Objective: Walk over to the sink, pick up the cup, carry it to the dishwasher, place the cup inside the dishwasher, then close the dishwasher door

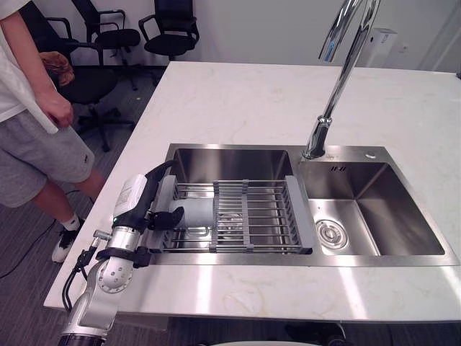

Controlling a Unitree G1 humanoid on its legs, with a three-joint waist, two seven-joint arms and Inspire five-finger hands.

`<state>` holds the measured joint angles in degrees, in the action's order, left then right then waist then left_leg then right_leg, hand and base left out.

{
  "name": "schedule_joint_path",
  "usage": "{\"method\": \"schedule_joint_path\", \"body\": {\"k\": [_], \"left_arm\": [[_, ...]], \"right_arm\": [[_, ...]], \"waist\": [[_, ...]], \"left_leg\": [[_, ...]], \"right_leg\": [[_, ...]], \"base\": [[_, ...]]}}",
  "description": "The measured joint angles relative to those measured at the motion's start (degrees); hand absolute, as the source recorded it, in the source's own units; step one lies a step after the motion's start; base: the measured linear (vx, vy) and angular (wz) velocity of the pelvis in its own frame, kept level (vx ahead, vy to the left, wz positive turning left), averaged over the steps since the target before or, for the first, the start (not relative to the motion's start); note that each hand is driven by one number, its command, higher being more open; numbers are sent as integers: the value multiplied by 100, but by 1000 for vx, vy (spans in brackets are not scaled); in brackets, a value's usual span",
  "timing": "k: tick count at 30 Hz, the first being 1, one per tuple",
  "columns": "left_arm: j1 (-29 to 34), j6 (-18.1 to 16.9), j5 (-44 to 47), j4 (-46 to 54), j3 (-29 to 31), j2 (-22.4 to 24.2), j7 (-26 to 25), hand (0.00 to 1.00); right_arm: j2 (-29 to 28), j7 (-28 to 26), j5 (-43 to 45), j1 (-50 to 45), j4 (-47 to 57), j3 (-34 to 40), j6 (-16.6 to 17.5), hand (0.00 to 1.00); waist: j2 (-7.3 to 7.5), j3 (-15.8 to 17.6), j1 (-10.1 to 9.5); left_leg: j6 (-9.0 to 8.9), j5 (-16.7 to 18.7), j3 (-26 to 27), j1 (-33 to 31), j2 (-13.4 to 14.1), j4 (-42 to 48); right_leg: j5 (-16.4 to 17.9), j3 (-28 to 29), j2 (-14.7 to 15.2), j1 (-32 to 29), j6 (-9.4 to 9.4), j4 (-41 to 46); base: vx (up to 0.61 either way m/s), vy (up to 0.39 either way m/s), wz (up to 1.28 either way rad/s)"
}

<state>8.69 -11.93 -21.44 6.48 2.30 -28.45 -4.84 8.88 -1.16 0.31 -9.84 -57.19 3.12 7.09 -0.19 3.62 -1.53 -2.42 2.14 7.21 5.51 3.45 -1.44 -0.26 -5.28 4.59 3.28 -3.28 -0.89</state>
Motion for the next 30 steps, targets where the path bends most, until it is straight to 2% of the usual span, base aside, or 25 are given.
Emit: {"method": "schedule_joint_path", "body": {"k": [9, 14, 18, 30], "left_arm": [[172, -179, 576, 363, 182, -139, 30, 90], [173, -232, 580, 455, 148, -282, 241, 90], [173, -245, 500, 452, -215, -579, 504, 90], [135, -377, -307, 67, -878, -897, 764, 90]], "right_arm": [[24, -20, -98, -34, -1, -3, 0, 90], [33, -52, -174, -34, 0, -17, -1, 90], [62, -73, -176, -41, 0, -93, -1, 90], [112, -88, -183, -41, 5, -240, 0, 90]], "waist": [[-21, 9, -78], [-22, 10, -76], [-23, 10, -72], [-23, 9, -44]], "left_leg": [[0, 0, -18, 15, -1, 4], [0, 0, -19, 45, -6, 3], [2, -2, -18, 53, -7, 5], [2, -2, 68, 90, -9, -49]], "right_leg": [[1, -16, 2, 23, 1, 4], [1, -17, 6, 57, 1, 5], [2, -15, 9, 62, 2, 13], [1, 65, 6, 32, 1, 13]], "base": [[0, 0, 0], [0, 0, 0], [0, 0, 0], [0, 0, -3]]}}
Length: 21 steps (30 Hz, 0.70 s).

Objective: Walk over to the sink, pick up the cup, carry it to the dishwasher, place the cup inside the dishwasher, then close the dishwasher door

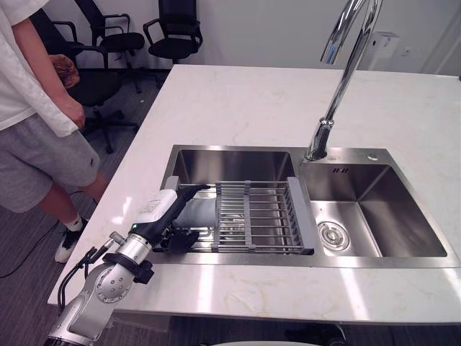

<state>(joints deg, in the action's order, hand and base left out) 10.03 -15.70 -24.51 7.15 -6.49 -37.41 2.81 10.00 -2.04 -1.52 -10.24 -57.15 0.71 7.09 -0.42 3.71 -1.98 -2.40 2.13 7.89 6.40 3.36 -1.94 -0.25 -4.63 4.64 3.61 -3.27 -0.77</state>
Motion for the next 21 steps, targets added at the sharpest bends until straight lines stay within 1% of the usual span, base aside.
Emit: {"method": "schedule_joint_path", "body": {"k": [5, 8, 11, 13, 18, 21], "left_arm": [[-85, 8, -267, -74, -85, 18, -35, 90], [-255, 44, -493, -196, -157, 190, -63, 90], [-447, 168, -638, -385, -161, 399, -181, 90], [-525, 316, -775, -608, -173, 529, -280, 90], [-780, 448, -874, -774, -187, 585, -311, 90], [-966, 480, -870, -884, -187, 625, -296, 90]], "right_arm": [[6, -5, 11, -58, 35, -2, 0, 90], [6, -6, 13, -118, 65, -1, 0, 90], [6, -9, 19, -119, 103, -1, 0, 90], [-1, -16, 22, -107, 190, -1, 0, 90], [-8, -34, 32, -95, 204, 6, -1, 90], [-8, -41, 34, -74, 264, 12, -2, 90]], "waist": [[-1, 0, 0], [0, 0, 4], [0, 0, 16], [3, 3, 65], [15, 30, 113], [20, 146, 128]], "left_leg": [[0, 0, 33, -14, -1, -21], [0, 0, 48, -70, -2, -21], [0, 0, 68, -117, -3, -20], [0, 0, 110, -176, -2, -18], [1, 0, 220, -194, -2, -29], [1, 1, 265, -193, -3, -18]], "right_leg": [[0, 30, 0, -48, 0, 8], [0, 50, 0, -118, 0, 22], [0, 71, -1, -186, -1, 37], [-1, 116, -5, -279, -1, 67], [-2, 217, -10, -362, -2, 114], [-2, 268, -10, -402, -3, 161]], "base": [[-2, -1, -3], [-8, -5, -2], [-12, -6, -3], [-10, -4, -10], [-5, 0, -11], [-35, 2, -10]]}}
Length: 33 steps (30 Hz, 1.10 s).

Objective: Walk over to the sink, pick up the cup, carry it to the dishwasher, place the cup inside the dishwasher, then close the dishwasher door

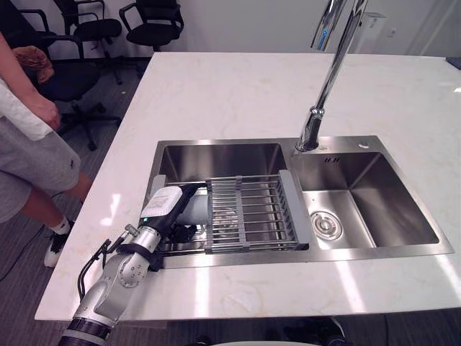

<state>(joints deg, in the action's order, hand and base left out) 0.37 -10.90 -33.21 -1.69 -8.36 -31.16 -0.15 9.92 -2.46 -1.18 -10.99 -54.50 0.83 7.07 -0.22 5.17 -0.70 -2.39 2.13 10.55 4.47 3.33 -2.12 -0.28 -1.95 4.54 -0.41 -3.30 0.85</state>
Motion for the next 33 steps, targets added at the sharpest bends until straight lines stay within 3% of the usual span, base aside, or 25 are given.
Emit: {"method": "schedule_joint_path", "body": {"k": [1, 9, 21, 30, 33], "left_arm": [[-103, 8, 0, -82, -7, 4, 26, 30], [-495, 51, 8, -484, -19, 3, 64, 30], [-490, 80, 450, -431, 33, 156, 55, 30], [216, 30, 1482, 1533, 56, 1448, -209, 30], [270, -39, 1777, 1802, 49, 1642, -325, 30]], "right_arm": [[3, -4, 0, -2, 7, 1, -2, 90], [6, -13, 0, 38, 10, 1, -7, 90], [-4, -12, 5, 84, 10, 4, -7, 90], [-81, 13, 13, 106, 12, 171, -8, 90], [-104, 26, 71, 83, 12, 233, -8, 90]], "waist": [[-2, 11, 2], [-2, 20, 11], [5, 23, 17], [19, 33, -7], [22, 34, -6]], "left_leg": [[0, 0, 17, 0, 0, 3], [0, 0, 52, -24, 1, -1], [1, 0, 27, -23, -2, -1], [28, 13, -107, 3, -18, 103], [30, 24, -113, 62, -13, 146]], "right_leg": [[-1, 13, 0, -21, -1, 15], [-11, 46, -4, -68, -17, 14], [-21, 10, 1, -38, -31, -3], [53, -32, 41, 46, -41, 143], [147, -20, 47, 45, -54, 322]], "base": [[-40, -3, -6], [-9, -1, -1], [-2, -1, 1], [-26, -2, 8], [-66, -15, 1]]}}
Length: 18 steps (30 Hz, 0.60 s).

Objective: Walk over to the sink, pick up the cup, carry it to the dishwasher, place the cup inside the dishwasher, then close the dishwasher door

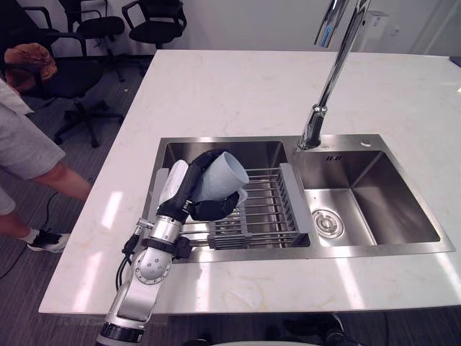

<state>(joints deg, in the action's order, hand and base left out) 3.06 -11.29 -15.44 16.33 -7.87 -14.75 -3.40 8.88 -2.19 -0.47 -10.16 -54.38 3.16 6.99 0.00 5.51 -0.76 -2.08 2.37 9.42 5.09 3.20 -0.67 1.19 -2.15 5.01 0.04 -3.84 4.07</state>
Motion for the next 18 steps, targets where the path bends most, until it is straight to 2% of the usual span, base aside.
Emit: {"method": "schedule_joint_path", "body": {"k": [9, 18], "left_arm": [[585, -159, 1029, 627, 6, 611, -302, 30], [1155, -161, 1680, 710, -6, 978, -396, 30]], "right_arm": [[-46, 81, 137, -256, 113, 60, -13, 90], [-138, 206, 195, -442, 304, 107, -15, 90]], "waist": [[27, -20, -24], [88, -130, -115]], "left_leg": [[-20, 97, 113, 20, 45, 193], [-48, 458, 533, 80, 187, 670]], "right_leg": [[78, 106, -21, -32, -12, 219], [77, 523, -133, -33, -13, 321]], "base": [[-35, -14, -6], [-5, -3, -25]]}}
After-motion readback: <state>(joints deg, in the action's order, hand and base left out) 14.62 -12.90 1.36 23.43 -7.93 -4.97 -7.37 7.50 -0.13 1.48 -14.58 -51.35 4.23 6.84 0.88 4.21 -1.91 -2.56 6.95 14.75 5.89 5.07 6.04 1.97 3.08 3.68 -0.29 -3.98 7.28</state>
